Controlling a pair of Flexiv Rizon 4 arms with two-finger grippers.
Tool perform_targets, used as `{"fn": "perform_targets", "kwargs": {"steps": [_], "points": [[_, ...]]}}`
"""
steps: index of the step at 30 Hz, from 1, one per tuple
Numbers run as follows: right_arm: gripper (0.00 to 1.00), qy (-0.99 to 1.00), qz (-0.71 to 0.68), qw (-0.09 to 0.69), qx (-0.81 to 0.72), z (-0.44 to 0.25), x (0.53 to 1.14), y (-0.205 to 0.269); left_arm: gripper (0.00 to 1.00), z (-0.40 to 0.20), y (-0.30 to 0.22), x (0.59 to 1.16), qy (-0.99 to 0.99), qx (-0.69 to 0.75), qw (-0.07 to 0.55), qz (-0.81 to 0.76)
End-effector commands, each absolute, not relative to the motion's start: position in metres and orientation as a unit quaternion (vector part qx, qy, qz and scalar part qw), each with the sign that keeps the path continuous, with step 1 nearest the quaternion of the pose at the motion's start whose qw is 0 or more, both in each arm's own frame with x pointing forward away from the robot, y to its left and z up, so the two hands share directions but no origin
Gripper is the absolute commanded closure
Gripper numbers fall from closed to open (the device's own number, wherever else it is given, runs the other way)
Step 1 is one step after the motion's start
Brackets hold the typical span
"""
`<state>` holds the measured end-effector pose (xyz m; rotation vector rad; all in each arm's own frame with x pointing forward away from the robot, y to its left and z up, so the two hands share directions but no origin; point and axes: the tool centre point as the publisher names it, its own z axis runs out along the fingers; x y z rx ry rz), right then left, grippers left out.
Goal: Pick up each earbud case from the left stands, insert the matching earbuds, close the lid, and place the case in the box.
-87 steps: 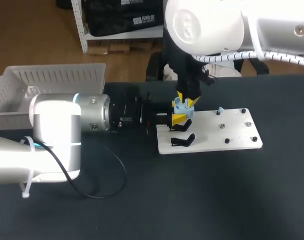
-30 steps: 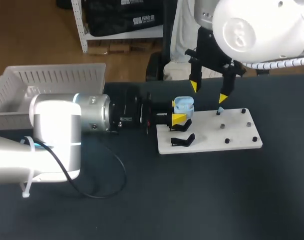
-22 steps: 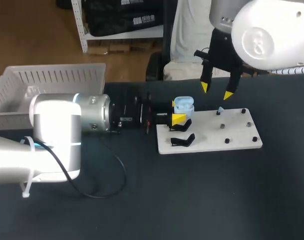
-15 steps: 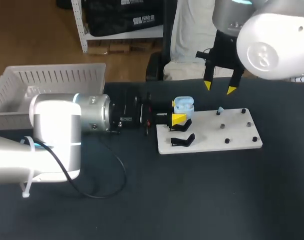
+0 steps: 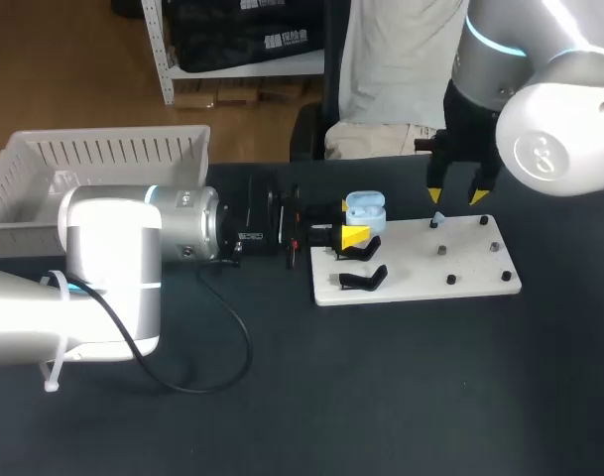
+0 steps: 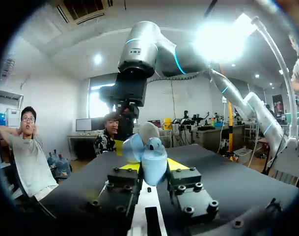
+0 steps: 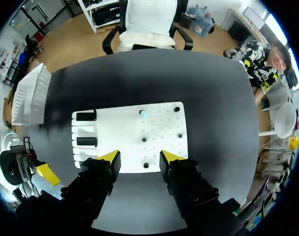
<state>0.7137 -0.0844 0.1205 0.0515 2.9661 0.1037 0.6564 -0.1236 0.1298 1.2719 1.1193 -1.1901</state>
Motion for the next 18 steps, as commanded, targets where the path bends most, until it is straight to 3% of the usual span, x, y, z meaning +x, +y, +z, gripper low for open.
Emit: {"fn": "perform_targets", "kwargs": {"steps": [1, 18], "points": [[0.44, 0.996, 0.037, 0.076, 0.002, 0.099, 0.729, -0.086, 1.0, 0.128, -0.124, 0.656, 0.463, 0.527, 0.513, -0.494], [0.52, 0.995, 0.054, 0.072, -0.034, 0.06, 0.756, -0.091, 1.0, 0.128, -0.124, 0.656, 0.463, 0.527, 0.513, -0.494]]}}
